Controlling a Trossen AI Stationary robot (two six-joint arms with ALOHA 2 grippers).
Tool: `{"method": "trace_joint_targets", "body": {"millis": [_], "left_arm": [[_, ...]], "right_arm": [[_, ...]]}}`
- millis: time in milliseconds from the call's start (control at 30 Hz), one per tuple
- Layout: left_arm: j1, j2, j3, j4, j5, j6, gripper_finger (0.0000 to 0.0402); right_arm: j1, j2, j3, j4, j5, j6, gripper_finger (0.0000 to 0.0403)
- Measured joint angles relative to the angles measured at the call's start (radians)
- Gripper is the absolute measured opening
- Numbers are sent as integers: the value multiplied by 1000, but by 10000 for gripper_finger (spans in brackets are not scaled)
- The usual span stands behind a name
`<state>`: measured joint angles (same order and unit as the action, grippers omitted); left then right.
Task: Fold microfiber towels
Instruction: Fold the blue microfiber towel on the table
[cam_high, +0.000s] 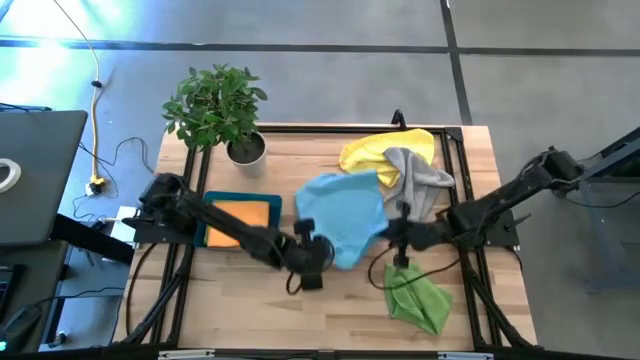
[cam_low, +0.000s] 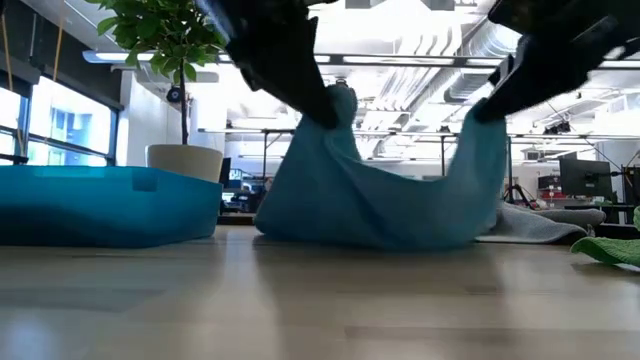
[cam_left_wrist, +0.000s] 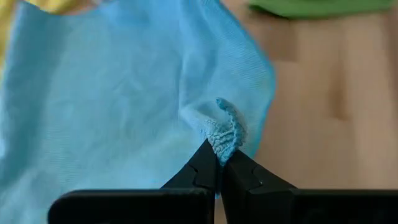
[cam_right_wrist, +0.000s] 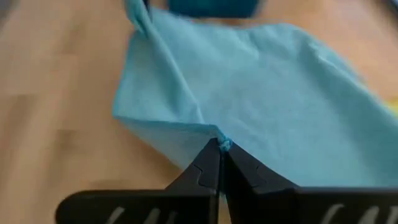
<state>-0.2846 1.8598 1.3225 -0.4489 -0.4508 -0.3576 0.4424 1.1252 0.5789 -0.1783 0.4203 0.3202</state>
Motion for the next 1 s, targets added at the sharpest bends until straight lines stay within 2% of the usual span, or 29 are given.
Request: {"method": "trace_joint_targets", "body": {"millis": [133, 433, 567, 700, 833, 933, 1000], "left_arm": [[-57, 30, 0, 45, 15, -42, 0], [-88, 23, 1, 108, 304, -290, 0], [-109, 23, 1, 98, 334, -341, 0], [-128, 23, 1, 27, 222, -356, 0], [-128, 23, 1, -106, -11, -462, 0], [-115, 23, 1, -209, -191, -595, 0], [-102, 25, 1, -267, -257, -680, 0]], "right_arm": [[65, 79, 7, 47, -78, 97, 0], [132, 212, 146, 19, -248, 189, 0], [150, 222, 215, -80, -255, 189, 0], [157, 222, 246, -196, -95, 170, 0], [116, 222, 228, -229, 61, 145, 0], [67, 222, 196, -225, 131, 132, 0], [29, 222, 168, -204, 154, 115, 0]]}}
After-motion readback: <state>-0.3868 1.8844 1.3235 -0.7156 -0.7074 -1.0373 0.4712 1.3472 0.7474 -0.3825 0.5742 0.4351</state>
